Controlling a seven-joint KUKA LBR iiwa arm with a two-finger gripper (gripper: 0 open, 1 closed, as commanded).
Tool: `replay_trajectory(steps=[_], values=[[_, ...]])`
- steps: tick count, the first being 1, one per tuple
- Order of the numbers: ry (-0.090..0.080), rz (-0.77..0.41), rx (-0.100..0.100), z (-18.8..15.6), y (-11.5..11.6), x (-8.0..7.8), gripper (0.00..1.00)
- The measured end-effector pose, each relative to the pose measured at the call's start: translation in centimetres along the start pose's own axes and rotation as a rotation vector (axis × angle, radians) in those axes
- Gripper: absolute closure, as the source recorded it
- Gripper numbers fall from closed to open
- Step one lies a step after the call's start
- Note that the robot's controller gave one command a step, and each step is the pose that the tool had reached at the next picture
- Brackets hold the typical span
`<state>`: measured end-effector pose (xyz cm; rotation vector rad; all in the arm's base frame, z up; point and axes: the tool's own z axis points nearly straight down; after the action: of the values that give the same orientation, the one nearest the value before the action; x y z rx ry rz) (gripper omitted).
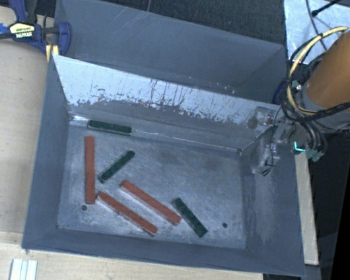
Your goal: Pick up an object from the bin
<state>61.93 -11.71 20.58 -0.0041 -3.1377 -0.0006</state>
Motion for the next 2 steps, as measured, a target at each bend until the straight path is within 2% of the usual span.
replay_trajectory(steps=[1, 2], values=[[0.000, -0.174, -0.001, 14.0, 1.5, 4.9, 0.00], [-0.012, -0.225, -0.003, 9.8, 12.9, 4.8, 0.00]])
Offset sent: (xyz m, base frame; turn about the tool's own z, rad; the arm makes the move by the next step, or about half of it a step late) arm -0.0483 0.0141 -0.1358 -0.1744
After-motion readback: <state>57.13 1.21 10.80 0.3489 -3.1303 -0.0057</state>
